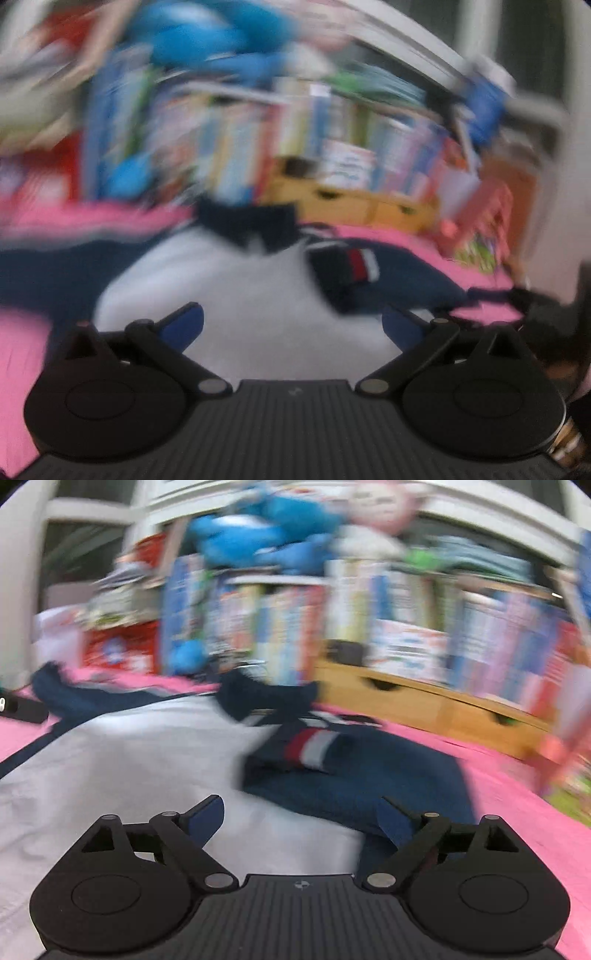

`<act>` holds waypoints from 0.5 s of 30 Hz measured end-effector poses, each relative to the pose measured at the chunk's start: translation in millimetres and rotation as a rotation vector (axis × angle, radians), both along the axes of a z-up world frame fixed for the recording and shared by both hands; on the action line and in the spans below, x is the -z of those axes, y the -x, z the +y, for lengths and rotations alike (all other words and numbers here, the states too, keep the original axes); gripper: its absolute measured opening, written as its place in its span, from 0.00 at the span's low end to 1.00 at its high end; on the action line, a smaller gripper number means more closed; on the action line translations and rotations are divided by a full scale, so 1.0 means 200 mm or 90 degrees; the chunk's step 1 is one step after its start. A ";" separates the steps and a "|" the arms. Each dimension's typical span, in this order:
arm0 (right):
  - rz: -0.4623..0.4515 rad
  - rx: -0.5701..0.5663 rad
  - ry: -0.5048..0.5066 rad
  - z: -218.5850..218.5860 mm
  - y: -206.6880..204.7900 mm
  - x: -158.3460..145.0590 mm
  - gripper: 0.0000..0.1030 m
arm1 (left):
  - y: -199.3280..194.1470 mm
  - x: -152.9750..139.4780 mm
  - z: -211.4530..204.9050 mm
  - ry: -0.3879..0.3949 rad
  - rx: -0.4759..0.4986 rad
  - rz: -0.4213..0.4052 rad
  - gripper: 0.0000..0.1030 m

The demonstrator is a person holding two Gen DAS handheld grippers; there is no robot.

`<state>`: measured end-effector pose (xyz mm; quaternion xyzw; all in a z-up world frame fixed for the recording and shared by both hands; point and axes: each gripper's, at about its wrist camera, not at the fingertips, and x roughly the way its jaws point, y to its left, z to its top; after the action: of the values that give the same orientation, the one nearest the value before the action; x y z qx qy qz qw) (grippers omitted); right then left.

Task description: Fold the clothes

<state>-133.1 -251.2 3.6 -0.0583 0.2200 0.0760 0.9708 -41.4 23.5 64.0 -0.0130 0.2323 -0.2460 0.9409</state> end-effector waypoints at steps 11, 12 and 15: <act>-0.003 0.140 -0.052 -0.35 0.22 0.08 0.91 | -0.62 0.28 -0.84 -0.263 -0.011 -0.035 0.97; -0.002 0.142 -0.044 -0.37 0.23 0.08 0.91 | -0.64 0.27 -0.76 -0.249 -0.038 -0.030 0.97; 0.001 0.150 -0.049 -0.42 0.26 0.11 0.91 | -0.68 0.23 -0.49 -0.203 -0.116 -0.010 0.98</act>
<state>-184.5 -334.7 -18.5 0.0049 0.2231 -0.0300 0.9743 93.8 -74.8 17.9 0.1170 0.2586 -0.1196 0.9514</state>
